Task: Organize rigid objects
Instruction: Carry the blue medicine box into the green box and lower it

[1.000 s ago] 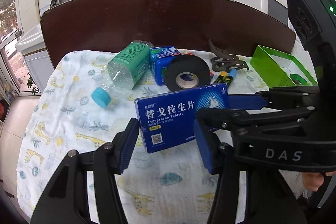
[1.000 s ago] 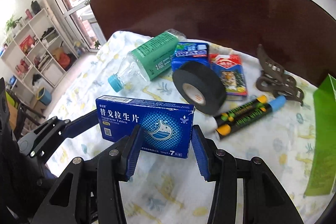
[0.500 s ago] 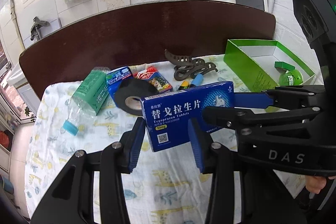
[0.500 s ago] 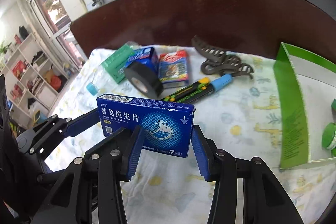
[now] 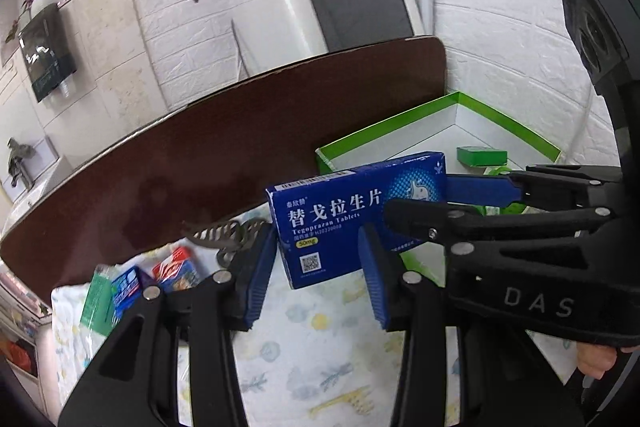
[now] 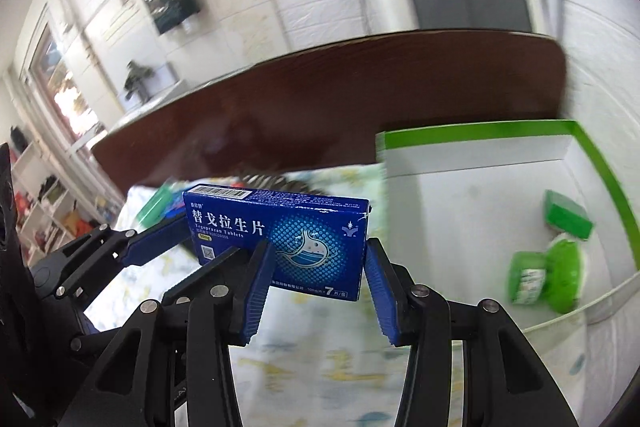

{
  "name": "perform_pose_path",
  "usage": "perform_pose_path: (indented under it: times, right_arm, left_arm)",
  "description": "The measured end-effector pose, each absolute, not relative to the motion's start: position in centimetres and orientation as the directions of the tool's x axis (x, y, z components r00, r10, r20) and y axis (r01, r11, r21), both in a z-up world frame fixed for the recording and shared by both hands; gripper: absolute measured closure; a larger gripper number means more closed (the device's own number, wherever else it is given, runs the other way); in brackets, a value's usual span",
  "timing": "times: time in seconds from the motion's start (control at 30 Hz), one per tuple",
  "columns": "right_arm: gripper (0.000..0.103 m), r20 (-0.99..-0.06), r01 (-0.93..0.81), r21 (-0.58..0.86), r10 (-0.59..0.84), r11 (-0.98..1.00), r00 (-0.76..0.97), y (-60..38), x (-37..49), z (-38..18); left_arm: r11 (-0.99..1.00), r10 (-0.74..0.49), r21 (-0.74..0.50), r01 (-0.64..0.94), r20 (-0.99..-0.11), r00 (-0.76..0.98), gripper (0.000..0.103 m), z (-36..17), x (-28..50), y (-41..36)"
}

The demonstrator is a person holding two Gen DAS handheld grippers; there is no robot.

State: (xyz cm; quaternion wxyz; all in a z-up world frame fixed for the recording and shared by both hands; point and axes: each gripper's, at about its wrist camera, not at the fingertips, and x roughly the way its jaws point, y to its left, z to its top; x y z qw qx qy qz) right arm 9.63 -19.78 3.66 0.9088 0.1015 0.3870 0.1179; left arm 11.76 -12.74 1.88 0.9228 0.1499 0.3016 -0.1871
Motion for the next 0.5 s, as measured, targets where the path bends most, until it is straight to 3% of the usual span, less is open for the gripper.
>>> perform_pose_path:
  times: [0.5]
  right_arm:
    - [0.054, -0.667, 0.093, 0.348, 0.177, 0.933, 0.724, -33.3, 13.2, 2.2]
  left_arm:
    - [0.827, -0.303, 0.158, 0.54, -0.683, 0.665, 0.062, 0.2, 18.1, -24.4]
